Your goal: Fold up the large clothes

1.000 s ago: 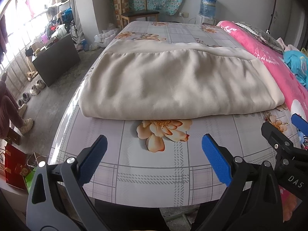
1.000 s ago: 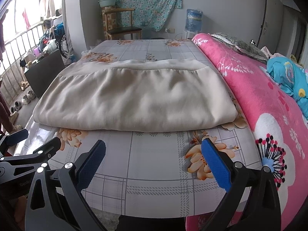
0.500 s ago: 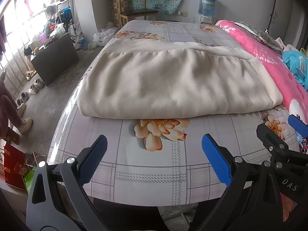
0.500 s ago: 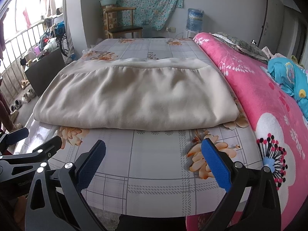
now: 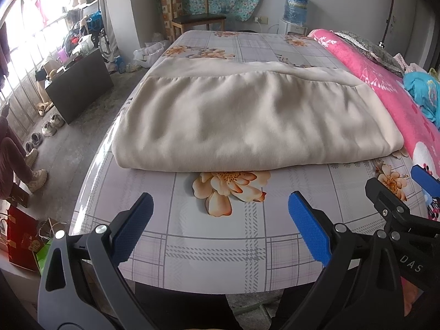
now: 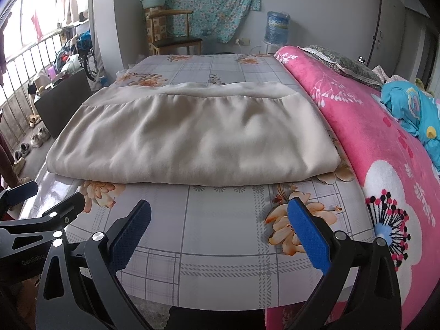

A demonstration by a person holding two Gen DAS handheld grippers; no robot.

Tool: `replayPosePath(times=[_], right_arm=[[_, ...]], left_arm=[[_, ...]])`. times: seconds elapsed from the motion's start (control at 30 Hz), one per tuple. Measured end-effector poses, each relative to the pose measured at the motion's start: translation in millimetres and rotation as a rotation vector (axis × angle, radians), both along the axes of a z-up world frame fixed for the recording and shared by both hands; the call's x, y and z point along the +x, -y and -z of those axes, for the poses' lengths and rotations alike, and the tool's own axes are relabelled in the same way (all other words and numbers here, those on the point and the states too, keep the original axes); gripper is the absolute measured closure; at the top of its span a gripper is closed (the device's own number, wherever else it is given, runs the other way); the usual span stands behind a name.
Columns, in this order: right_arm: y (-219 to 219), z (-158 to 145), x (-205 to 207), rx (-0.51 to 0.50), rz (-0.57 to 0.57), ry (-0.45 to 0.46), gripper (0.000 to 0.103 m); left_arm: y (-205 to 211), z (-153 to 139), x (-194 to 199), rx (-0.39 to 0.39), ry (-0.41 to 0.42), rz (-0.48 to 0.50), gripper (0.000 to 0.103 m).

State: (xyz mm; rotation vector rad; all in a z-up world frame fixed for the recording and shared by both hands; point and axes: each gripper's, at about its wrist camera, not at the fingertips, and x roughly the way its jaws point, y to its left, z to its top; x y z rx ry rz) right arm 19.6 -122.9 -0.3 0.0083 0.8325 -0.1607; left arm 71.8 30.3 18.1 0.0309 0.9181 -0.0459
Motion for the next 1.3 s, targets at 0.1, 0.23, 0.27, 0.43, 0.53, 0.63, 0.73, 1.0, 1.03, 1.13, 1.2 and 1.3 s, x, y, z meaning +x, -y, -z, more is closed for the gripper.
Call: replayPosePath(times=[0.1, 0.23, 0.27, 0.43, 0.53, 0.63, 0.73, 1.0, 1.03, 1.13, 1.2, 1.3], right_arm=[[-0.7, 0.0, -0.4, -0.001, 0.002, 0.001, 0.006], [-0.4, -0.5, -1.0, 0.001, 0.007, 0.002, 0.006], [-0.3, -0.8, -1.2, 0.003, 0.009, 0.002, 0.006], [0.0, -1.5, -1.1, 0.002, 0.009, 0.003, 0.006], [0.2, -1.4, -1.0, 0.005, 0.009, 0.003, 0.006], [0.2, -1.7, -1.1, 0.004, 0.008, 0.003, 0.006], [0.1, -1.7, -1.2, 0.002, 0.009, 0.003, 0.006], [0.1, -1.9, -1.0, 0.003, 0.009, 0.003, 0.006], [0.1, -1.9, -0.9, 0.003, 0.009, 0.003, 0.006], [0.1, -1.6, -1.0, 0.002, 0.008, 0.004, 0.006], [0.0, -1.8, -0.8, 0.004, 0.009, 0.002, 0.006], [0.0, -2.0, -0.8, 0.003, 0.009, 0.003, 0.006]], left_arm=[[0.0, -0.9, 0.0, 0.000, 0.001, 0.000, 0.008], [0.1, -2.2, -0.7, 0.001, 0.002, 0.001, 0.008], [0.1, -2.3, -0.9, 0.000, 0.002, 0.001, 0.008], [0.5, -2.9, -0.5, 0.002, 0.003, 0.002, 0.008], [0.7, -2.5, -0.1, 0.001, 0.003, 0.001, 0.008], [0.5, -3.4, -0.4, 0.002, 0.004, 0.001, 0.008], [0.4, -4.5, -0.2, 0.002, 0.004, 0.002, 0.008], [0.5, -4.3, -0.1, 0.003, 0.005, 0.001, 0.008], [0.5, -4.7, -0.2, 0.002, 0.005, 0.001, 0.008], [0.6, -4.1, -0.1, 0.003, 0.005, 0.002, 0.008], [0.7, -4.1, -0.1, 0.002, 0.004, 0.001, 0.008], [0.7, -4.2, -0.1, 0.004, 0.006, 0.002, 0.008]])
